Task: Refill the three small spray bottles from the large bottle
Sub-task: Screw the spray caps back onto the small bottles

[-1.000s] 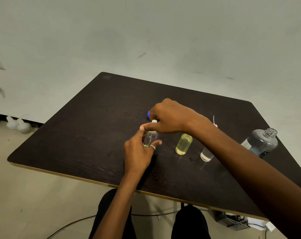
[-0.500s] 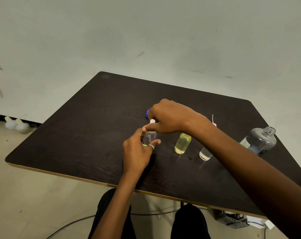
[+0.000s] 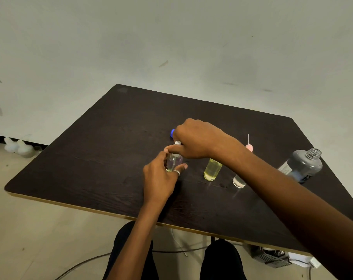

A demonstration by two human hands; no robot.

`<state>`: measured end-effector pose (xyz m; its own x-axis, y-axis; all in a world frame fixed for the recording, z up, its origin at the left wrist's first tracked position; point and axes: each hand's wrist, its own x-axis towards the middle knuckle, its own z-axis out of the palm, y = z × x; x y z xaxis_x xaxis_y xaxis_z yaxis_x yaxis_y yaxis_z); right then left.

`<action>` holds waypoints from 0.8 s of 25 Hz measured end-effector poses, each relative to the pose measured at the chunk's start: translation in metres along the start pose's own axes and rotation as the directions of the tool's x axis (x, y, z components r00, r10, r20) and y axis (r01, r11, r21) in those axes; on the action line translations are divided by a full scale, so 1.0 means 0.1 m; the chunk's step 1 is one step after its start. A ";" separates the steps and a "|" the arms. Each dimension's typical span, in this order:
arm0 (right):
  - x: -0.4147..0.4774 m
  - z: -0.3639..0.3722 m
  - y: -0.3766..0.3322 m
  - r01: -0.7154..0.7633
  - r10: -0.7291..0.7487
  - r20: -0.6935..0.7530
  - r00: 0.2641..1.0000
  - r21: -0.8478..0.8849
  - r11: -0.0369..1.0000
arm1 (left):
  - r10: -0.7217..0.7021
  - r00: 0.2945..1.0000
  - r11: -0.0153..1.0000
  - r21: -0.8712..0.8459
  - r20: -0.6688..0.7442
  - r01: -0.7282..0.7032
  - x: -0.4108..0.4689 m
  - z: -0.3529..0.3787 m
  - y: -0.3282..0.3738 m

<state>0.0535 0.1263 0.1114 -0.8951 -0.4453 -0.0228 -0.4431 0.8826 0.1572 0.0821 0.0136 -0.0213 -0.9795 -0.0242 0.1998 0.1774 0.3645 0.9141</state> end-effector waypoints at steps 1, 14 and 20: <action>0.00 -0.01 0.01 0.037 -0.039 0.029 0.999 0.073 0.997 | -0.002 1.000 1.000 -0.002 -0.001 0.002 0.00 0.00 0.01; -0.04 0.12 0.03 0.033 -0.031 -0.020 0.999 0.108 0.994 | 0.004 1.000 1.000 0.000 -0.007 -0.004 -0.01 -0.02 0.03; 0.00 0.16 0.05 0.047 -0.044 -0.028 0.999 0.115 0.992 | -0.001 1.000 1.000 0.011 -0.017 0.001 -0.02 -0.02 0.07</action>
<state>0.0508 0.1331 0.0965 -0.8729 -0.4880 -0.0018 -0.4876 0.8721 0.0417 0.0853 0.0144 -0.0150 -0.9780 -0.0403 0.2045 0.1749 0.3750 0.9104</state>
